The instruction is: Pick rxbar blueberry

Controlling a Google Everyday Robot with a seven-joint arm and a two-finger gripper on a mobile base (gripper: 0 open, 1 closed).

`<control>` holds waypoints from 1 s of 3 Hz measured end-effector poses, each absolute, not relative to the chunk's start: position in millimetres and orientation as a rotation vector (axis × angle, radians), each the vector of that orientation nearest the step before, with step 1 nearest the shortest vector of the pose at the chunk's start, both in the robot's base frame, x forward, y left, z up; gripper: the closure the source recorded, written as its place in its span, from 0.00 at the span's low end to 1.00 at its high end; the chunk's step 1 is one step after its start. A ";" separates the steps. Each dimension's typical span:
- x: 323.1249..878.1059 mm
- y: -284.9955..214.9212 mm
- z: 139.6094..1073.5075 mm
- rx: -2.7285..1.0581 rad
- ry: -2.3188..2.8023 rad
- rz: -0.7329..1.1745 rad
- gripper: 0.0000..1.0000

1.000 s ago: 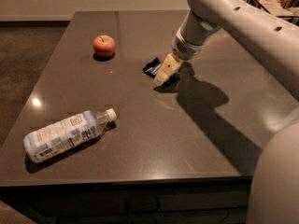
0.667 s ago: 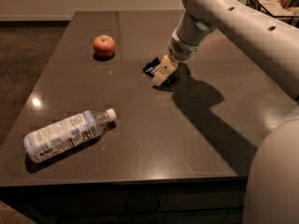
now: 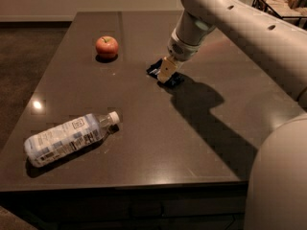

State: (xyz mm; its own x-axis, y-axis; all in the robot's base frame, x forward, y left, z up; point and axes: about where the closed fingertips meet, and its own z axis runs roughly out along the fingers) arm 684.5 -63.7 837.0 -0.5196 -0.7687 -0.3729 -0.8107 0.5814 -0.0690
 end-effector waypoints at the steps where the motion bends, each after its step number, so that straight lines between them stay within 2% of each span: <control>1: 683.1 -60.3 840.1 -1.291 2.446 0.167 0.84; 2: 679.4 -57.3 853.7 -1.285 2.431 0.181 1.00; 3: 677.3 -53.7 872.6 -1.294 2.406 0.176 1.00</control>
Offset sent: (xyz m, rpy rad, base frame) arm -0.0103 0.0076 0.0403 0.0422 -0.0260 0.0106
